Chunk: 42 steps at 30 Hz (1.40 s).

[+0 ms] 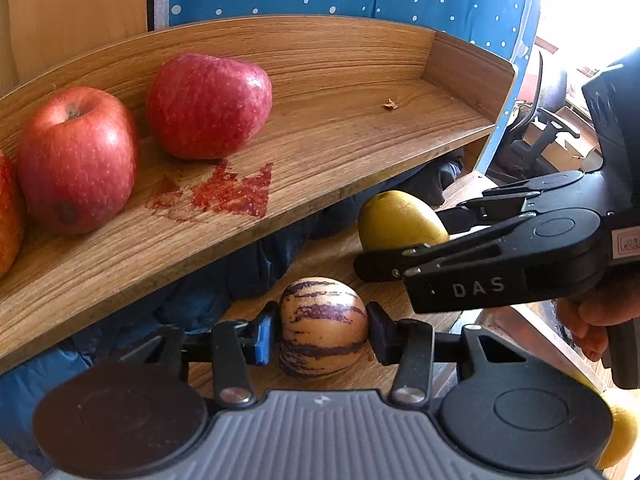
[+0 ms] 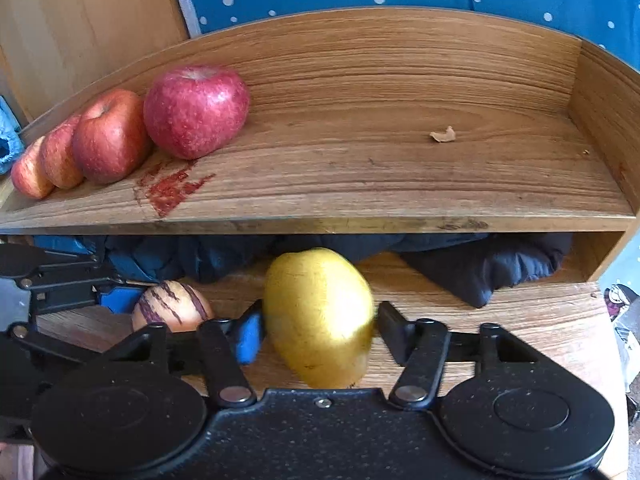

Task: Organize fruits
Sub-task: 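Close left tool on striped melon while right tool closes on yellow pear, then carry striped melon and yellow pear over the tray and open both tools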

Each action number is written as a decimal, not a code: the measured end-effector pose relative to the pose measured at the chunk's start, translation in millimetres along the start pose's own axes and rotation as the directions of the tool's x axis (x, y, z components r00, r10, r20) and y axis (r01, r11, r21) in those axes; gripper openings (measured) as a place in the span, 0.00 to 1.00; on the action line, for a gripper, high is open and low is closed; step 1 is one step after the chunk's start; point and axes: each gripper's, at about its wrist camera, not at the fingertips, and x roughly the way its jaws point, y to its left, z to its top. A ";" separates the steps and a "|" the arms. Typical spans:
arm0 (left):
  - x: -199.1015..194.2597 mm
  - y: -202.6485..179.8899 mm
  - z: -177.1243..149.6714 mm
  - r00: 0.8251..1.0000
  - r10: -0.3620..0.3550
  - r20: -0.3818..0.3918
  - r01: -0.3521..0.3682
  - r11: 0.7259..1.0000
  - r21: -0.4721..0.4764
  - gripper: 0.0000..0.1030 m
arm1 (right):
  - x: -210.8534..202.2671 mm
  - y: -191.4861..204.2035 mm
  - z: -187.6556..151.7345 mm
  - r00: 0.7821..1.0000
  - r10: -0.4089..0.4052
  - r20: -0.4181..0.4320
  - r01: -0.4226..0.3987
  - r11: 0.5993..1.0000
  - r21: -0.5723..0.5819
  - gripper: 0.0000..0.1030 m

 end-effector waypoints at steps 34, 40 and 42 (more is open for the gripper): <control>-99.2 16.6 -74.3 0.998 0.011 -0.062 -0.026 0.971 -0.238 0.48 | -145.2 62.5 -109.8 0.999 0.033 0.020 -0.037 0.982 0.187 0.54; -100.5 14.7 -83.2 0.996 0.007 -0.087 -0.028 0.971 -0.239 0.48 | -143.7 69.8 -125.2 0.999 0.039 -0.012 -0.035 0.979 0.201 0.54; -101.4 12.4 -86.0 0.996 0.008 -0.091 -0.030 0.972 -0.235 0.48 | -140.7 70.4 -127.2 0.999 0.030 -0.017 -0.026 0.979 0.202 0.54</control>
